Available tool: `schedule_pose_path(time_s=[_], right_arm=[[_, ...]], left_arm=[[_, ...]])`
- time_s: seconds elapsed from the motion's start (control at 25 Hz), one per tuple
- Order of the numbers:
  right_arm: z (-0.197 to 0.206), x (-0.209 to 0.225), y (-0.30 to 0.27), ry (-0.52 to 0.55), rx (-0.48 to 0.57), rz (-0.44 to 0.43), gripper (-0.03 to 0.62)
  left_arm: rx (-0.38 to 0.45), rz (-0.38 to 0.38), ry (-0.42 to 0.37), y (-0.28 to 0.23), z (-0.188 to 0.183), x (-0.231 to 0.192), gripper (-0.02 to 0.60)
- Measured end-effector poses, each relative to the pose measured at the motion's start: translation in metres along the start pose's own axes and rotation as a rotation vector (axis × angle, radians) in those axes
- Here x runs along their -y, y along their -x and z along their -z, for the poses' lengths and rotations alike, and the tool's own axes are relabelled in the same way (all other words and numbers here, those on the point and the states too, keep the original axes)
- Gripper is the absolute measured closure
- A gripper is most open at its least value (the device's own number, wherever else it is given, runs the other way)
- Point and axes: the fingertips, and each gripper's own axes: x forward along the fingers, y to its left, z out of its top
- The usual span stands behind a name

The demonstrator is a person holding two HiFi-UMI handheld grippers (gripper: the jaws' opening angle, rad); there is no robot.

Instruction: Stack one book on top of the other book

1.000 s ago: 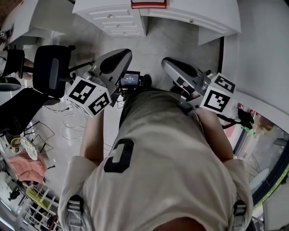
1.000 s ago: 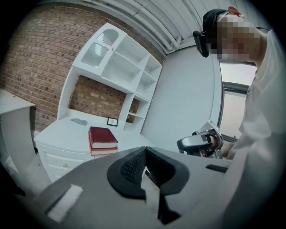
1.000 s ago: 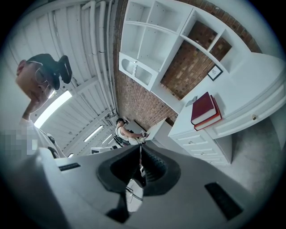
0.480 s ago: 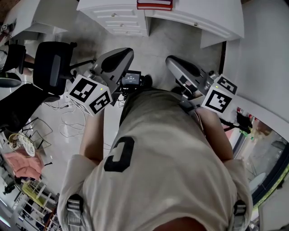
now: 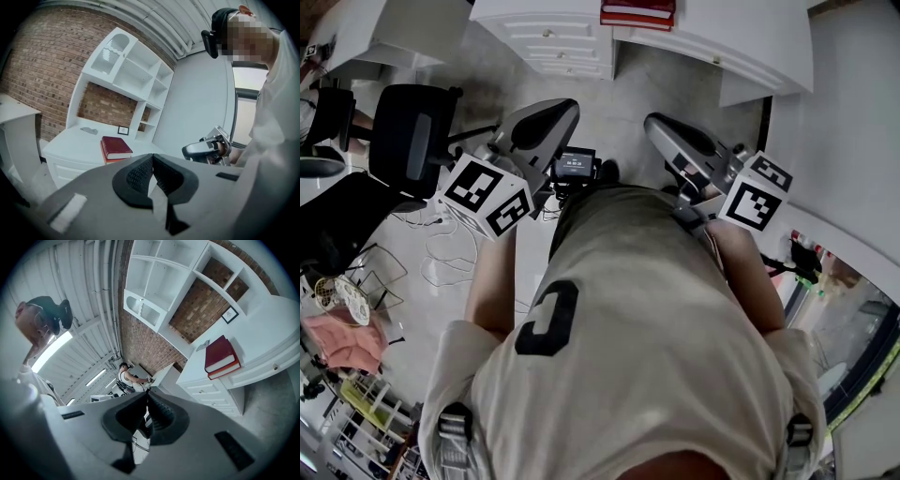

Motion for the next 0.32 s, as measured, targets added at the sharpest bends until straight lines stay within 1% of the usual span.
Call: schedule_pose_path(time_s=[0.32], right_arm=[[0.007, -0.013, -0.035, 0.028, -0.048, -0.022, 0.585]], left_arm=[[0.03, -0.037, 0.009, 0.029, -0.003, -0.028, 0.577]])
